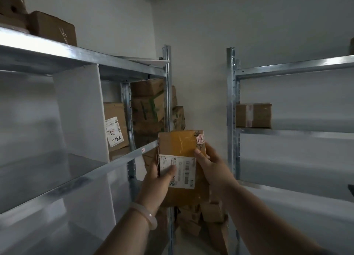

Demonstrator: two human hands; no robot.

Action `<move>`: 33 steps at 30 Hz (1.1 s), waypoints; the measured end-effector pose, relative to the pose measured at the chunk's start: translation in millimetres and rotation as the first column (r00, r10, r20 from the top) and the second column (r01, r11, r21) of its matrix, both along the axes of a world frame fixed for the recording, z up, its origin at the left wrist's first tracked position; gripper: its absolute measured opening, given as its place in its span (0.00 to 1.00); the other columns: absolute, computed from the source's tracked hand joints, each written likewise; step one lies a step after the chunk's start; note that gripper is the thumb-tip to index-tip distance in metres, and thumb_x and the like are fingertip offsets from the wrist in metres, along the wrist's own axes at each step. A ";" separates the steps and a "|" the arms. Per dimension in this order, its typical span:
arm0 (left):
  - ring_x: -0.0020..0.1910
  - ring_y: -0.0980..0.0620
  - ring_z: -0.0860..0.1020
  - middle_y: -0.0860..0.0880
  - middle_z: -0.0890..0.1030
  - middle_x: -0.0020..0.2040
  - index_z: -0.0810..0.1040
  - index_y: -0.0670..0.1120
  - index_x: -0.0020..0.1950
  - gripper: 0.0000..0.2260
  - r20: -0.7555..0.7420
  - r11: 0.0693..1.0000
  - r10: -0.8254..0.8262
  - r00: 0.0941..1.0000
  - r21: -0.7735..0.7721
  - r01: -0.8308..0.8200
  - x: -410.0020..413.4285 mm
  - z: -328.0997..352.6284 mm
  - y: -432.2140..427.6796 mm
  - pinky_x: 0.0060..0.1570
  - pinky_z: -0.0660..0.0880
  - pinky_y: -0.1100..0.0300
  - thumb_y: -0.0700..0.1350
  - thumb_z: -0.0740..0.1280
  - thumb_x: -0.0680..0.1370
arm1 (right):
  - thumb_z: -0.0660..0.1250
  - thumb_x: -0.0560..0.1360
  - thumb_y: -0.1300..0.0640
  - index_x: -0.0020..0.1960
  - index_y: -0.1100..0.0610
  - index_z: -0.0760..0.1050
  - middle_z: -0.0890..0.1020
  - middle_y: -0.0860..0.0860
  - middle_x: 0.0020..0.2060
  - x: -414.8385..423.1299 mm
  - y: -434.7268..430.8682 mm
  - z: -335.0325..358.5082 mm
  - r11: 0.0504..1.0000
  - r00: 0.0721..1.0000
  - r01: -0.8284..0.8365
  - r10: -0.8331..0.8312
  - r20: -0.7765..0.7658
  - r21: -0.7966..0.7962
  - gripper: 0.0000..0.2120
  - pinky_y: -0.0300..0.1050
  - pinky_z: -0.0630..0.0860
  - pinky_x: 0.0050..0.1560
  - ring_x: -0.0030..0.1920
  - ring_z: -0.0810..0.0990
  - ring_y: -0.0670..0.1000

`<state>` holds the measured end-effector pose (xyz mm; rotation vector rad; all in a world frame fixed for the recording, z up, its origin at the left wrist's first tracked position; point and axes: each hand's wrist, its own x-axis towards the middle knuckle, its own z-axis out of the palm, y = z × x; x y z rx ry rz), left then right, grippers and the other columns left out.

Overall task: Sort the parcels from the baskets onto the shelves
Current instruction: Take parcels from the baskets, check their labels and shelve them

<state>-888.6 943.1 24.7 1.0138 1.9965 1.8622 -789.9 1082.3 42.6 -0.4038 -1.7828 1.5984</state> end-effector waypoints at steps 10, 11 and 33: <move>0.56 0.60 0.75 0.60 0.78 0.59 0.68 0.64 0.62 0.15 -0.037 0.994 0.100 0.994 0.059 -0.097 -67.2 4.0 83.1 0.44 0.72 0.69 0.52 0.65 0.78 | 0.63 0.79 0.45 0.61 0.40 0.73 0.81 0.47 0.52 -106.6 104.9 23.1 0.995 0.996 0.034 -0.027 -0.081 0.097 0.11 0.48 0.81 0.47 0.49 0.81 0.49; 0.57 0.60 0.75 0.60 0.78 0.59 0.67 0.64 0.62 0.15 -0.056 0.992 0.114 0.992 0.061 -0.111 -76.8 5.8 88.9 0.43 0.72 0.70 0.52 0.65 0.78 | 0.64 0.78 0.45 0.59 0.41 0.75 0.81 0.48 0.51 -119.3 111.7 23.7 0.996 0.996 0.030 -0.023 -0.086 0.082 0.10 0.49 0.82 0.47 0.48 0.82 0.50; 0.58 0.51 0.79 0.56 0.79 0.62 0.69 0.65 0.65 0.17 0.033 0.865 0.456 0.889 0.221 -0.451 -288.8 61.6 200.2 0.55 0.79 0.45 0.53 0.66 0.79 | 0.54 0.82 0.42 0.66 0.33 0.71 0.85 0.40 0.50 -356.6 219.3 44.3 0.886 0.874 -0.453 0.463 -0.145 0.099 0.15 0.47 0.80 0.55 0.50 0.84 0.43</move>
